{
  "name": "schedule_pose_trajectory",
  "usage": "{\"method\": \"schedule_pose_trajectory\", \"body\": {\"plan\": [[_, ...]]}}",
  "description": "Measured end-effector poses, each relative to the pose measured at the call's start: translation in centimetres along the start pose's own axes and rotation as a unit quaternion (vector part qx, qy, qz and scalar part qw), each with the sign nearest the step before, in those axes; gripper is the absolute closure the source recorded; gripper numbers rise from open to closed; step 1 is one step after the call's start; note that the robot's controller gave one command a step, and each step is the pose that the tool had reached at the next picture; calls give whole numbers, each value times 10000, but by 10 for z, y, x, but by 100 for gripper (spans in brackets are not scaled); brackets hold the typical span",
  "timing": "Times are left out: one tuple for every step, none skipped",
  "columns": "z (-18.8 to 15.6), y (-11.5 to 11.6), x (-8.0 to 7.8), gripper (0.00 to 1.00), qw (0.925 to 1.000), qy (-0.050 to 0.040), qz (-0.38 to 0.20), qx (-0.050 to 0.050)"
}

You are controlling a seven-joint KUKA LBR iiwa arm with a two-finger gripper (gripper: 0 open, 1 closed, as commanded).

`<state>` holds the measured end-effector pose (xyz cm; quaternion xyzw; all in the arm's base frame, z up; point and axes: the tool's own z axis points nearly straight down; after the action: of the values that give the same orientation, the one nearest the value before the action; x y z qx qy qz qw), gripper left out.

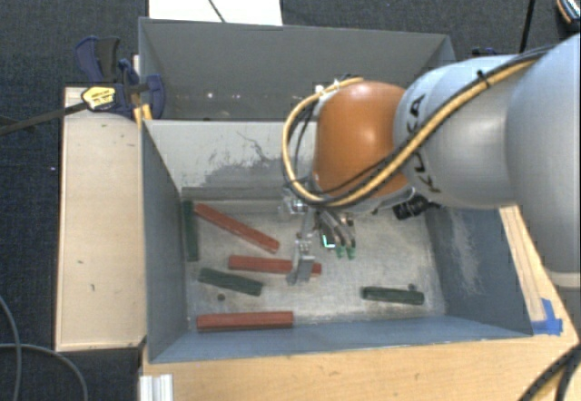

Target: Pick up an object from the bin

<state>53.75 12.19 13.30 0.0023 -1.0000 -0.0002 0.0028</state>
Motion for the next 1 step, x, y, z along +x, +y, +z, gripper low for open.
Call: {"method": "schedule_pose_trajectory", "body": {"plan": [[63, -10, -50, 0, 9980, -21, -628, 1]]}}
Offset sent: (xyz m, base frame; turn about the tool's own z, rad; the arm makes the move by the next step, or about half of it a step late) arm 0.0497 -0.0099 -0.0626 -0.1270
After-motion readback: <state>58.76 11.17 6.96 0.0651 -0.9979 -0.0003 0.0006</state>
